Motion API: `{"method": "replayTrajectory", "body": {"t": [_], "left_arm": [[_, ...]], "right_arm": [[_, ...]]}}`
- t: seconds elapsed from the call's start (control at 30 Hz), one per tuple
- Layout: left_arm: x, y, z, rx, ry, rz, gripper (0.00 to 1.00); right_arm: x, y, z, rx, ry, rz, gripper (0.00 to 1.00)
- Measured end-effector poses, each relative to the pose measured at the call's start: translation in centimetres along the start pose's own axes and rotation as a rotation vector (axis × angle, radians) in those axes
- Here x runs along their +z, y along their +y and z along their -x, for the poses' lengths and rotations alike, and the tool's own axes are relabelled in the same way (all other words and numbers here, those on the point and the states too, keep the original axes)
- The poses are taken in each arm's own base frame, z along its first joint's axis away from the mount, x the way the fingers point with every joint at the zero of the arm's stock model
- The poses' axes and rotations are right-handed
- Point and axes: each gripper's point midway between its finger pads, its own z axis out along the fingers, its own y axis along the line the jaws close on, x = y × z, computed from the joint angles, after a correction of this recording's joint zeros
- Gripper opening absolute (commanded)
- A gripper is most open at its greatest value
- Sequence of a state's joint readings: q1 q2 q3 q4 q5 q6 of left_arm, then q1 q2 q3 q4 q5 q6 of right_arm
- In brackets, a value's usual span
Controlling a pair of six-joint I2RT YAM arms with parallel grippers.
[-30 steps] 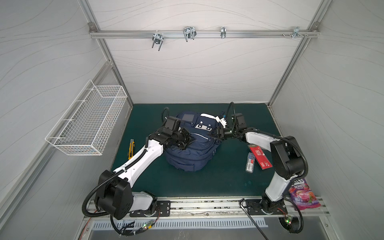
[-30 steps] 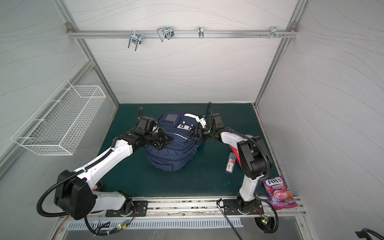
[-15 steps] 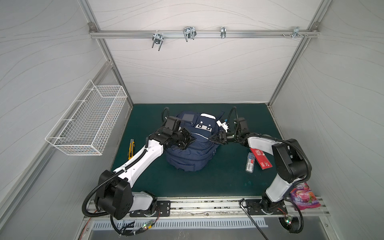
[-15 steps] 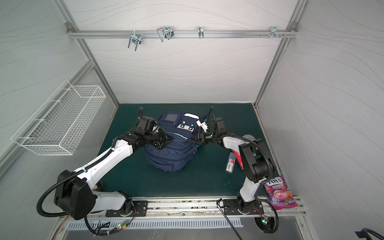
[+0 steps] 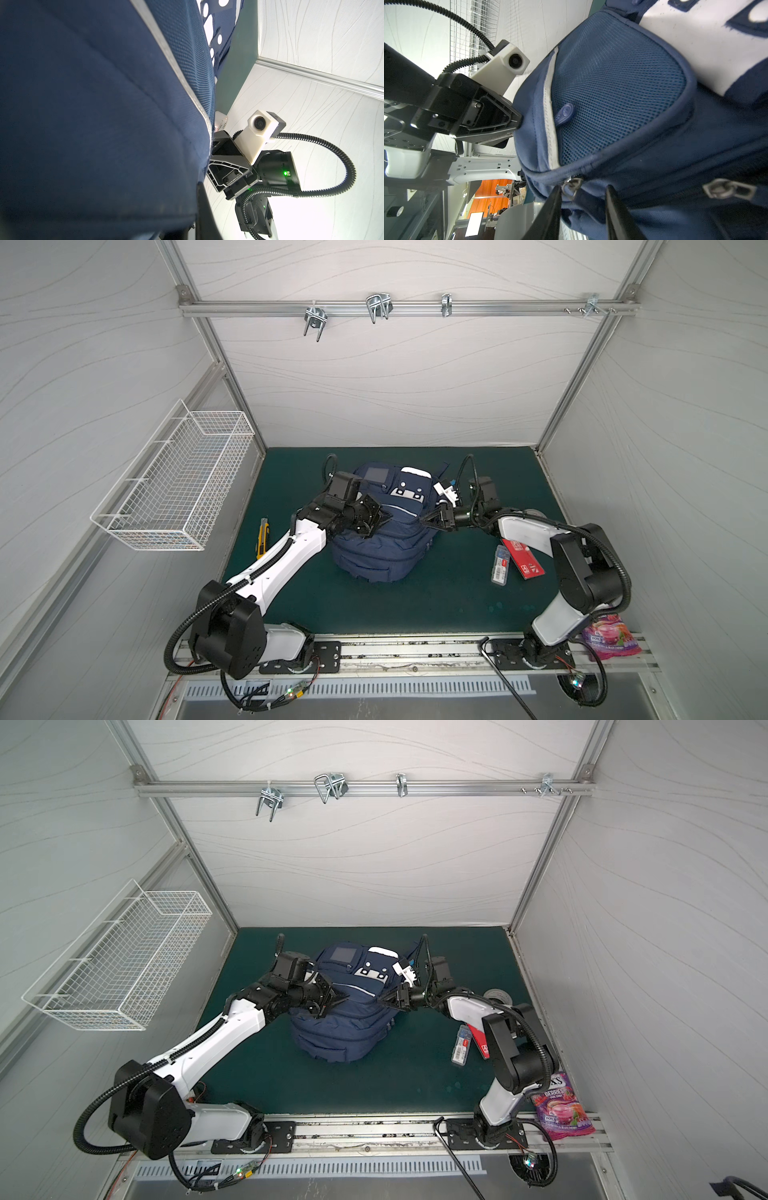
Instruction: Pack the student bag
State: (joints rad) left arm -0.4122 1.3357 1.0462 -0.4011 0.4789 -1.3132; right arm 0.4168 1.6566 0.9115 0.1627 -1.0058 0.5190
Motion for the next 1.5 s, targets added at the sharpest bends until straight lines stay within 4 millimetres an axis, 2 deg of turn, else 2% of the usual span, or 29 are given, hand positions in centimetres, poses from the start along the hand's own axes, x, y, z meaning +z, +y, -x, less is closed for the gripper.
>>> {"method": "replayTrajectory", "body": {"t": [0.2,0.3,0.4,0.53,0.57,0.63,0.8,0.83,0.87,1.0,1.1,1.13,1.2,1.3,1.5], "left_arm": [[0.1,0.2,0.0,-0.001,0.001,0.001,0.0],[0.2,0.2,0.0,-0.001,0.003,-0.001,0.0],[0.2,0.3,0.0,-0.001,0.004,-0.001,0.0],[0.4,0.7,0.0,-0.004,0.007,0.003,0.0],[0.5,0.8,0.0,-0.005,0.007,0.003,0.03],[0.6,0.9,0.0,-0.001,0.008,0.004,0.27],[0.5,0.8,0.6,0.035,-0.001,-0.013,0.53],[0.3,1.0,1.1,0.035,-0.009,-0.011,0.68],[-0.1,1.3,1.8,0.031,-0.025,-0.01,0.72],[-3.4,3.1,6.2,-0.027,-0.152,-0.036,0.72],[-5.8,4.5,9.5,-0.061,-0.256,-0.033,0.66],[-6.1,4.8,10.3,-0.06,-0.273,-0.029,0.64],[-5.8,5.4,10.8,-0.063,-0.272,-0.014,0.6],[-4.4,6.6,11.4,-0.068,-0.242,0.014,0.55],[-1.8,8.7,11.5,-0.103,-0.168,0.033,0.45]], "right_arm": [[0.3,0.1,-0.6,-0.021,0.011,-0.039,0.23],[0.4,0.0,-0.9,-0.026,0.016,-0.062,0.09],[0.5,-0.2,-1.2,-0.031,0.021,-0.085,0.0],[0.6,-0.4,-1.7,-0.024,0.031,-0.128,0.0],[0.6,-0.5,-1.9,-0.018,0.037,-0.147,0.0],[0.8,-0.5,-2.3,-0.017,0.05,-0.191,0.0],[1.4,0.0,-4.1,-0.029,0.113,-0.357,0.0],[1.4,0.0,-4.4,-0.03,0.124,-0.385,0.0],[1.4,0.0,-4.6,-0.029,0.134,-0.409,0.0],[0.7,-0.2,-4.8,-0.014,0.159,-0.479,0.0],[0.3,0.0,-4.8,-0.007,0.176,-0.513,0.0],[0.1,0.1,-4.9,-0.002,0.184,-0.523,0.0],[-0.1,0.0,-5.1,0.009,0.194,-0.538,0.0],[-0.3,-0.1,-5.6,0.025,0.21,-0.554,0.0],[-0.4,0.1,-6.3,0.038,0.24,-0.577,0.0]]}}
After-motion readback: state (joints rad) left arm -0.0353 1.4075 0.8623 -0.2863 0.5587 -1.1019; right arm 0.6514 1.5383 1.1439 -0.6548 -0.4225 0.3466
